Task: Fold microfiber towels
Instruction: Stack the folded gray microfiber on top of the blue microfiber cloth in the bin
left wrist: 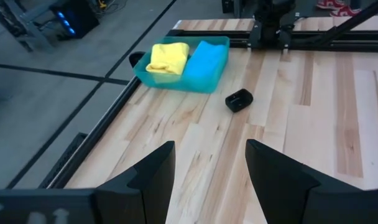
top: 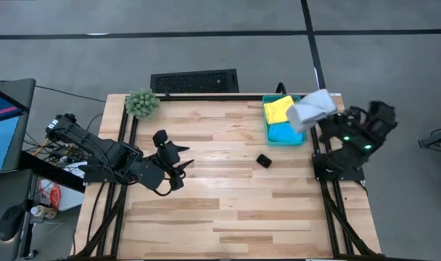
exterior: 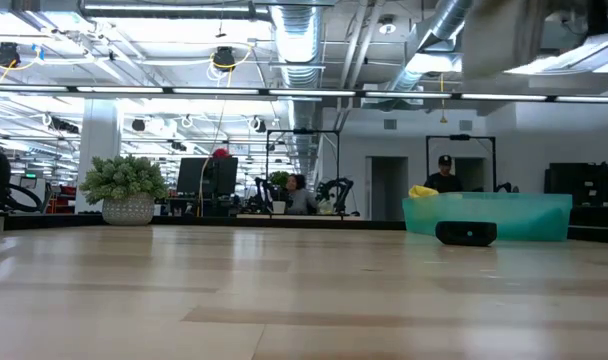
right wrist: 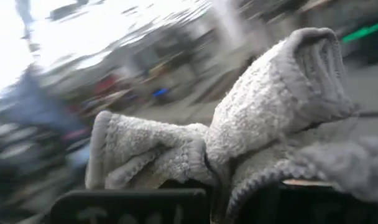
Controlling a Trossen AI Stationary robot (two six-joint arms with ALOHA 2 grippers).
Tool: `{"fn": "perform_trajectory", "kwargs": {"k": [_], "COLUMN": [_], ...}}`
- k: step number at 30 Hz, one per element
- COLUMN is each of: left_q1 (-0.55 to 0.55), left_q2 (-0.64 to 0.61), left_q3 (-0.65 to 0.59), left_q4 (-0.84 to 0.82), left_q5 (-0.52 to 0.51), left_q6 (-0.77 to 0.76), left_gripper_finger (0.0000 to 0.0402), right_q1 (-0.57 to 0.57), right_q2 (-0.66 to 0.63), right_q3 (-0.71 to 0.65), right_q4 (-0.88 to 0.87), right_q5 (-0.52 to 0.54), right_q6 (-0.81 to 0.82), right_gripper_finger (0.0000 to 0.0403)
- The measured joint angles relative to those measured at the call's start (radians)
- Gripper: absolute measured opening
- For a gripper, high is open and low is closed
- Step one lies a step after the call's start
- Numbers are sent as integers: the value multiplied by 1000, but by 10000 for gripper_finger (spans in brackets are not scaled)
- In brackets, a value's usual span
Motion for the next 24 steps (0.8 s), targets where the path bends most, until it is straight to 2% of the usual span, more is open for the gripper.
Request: {"fn": "perform_trajectory", "kwargs": {"k": [6, 10, 13, 15, 19, 24], "left_q1": [0, 0, 0, 0, 0, 0], "left_q2": [0, 0, 0, 0, 0, 0], "left_q3": [0, 0, 0, 0, 0, 0], "left_q4": [-1, -1, -1, 0, 2, 18], "left_q5": [8, 13, 59, 88, 106, 106], "left_q6": [-2, -19, -27, -28, -43, -51], "left_gripper_finger": [190, 190, 190, 190, 190, 190], "right_q1": [436, 618, 651, 674, 700, 646], "right_q2": [28, 55, 96, 148, 305, 574], "right_q3": [124, 123, 126, 181, 352, 605], "right_q4": [-32, -51, -53, -50, -80, -214], "right_q5": [0, 1, 4, 3, 0, -1], "right_q6": [16, 132, 299, 332, 275, 179], "right_gripper_finger": [24, 24, 24, 24, 24, 26]}}
